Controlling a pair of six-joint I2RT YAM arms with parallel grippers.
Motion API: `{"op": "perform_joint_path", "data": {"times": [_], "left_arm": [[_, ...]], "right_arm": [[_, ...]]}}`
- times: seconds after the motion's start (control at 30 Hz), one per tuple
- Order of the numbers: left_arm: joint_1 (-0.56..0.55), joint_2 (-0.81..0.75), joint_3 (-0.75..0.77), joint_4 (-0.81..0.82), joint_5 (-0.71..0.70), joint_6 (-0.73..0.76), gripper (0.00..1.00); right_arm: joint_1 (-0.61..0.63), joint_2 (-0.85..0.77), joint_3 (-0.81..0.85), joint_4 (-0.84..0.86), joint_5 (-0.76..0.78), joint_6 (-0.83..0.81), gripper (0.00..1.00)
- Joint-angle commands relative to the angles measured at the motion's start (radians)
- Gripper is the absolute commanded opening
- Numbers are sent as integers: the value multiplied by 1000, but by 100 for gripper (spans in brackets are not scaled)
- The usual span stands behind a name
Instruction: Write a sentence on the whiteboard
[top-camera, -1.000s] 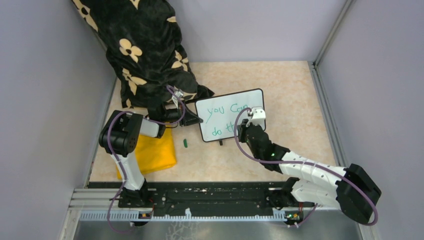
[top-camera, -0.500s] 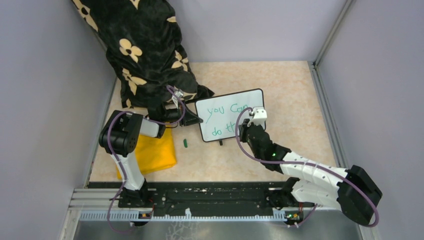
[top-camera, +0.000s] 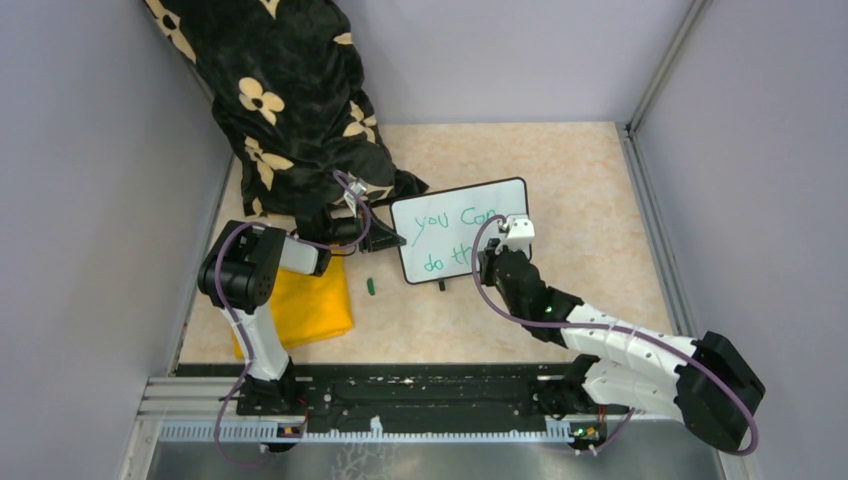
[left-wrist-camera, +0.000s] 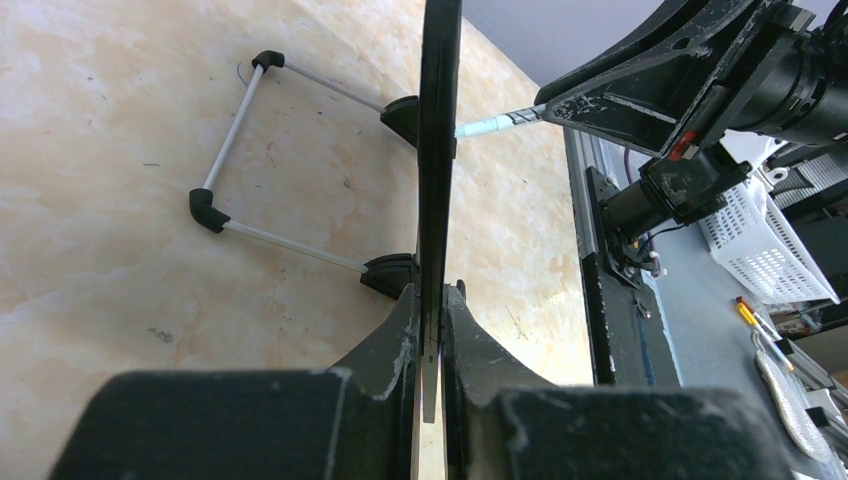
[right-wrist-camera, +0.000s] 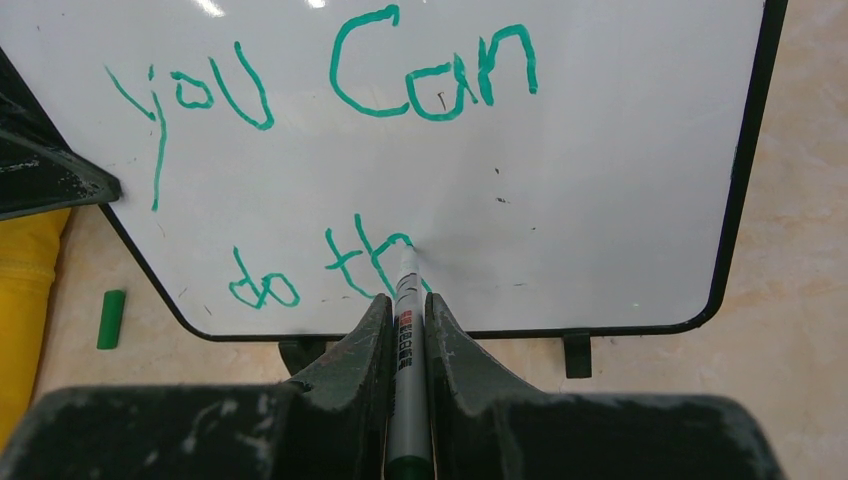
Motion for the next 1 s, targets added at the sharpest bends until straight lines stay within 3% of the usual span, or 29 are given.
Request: {"op": "perform_joint_path", "data": {"times": [0.0,0.57,0.97], "left_arm": [[-29,38,-11,-121,-23,43,0],[-31,37,-12,-124,-23,46,0],[-31,37,-12,-125,-23,46,0]], "right_arm": [[-9,-22,-7,9,-11,14,0],[-8,-81,-11,-18,-26,21,0],[-8,-100,4,-2,47,2,0]]}}
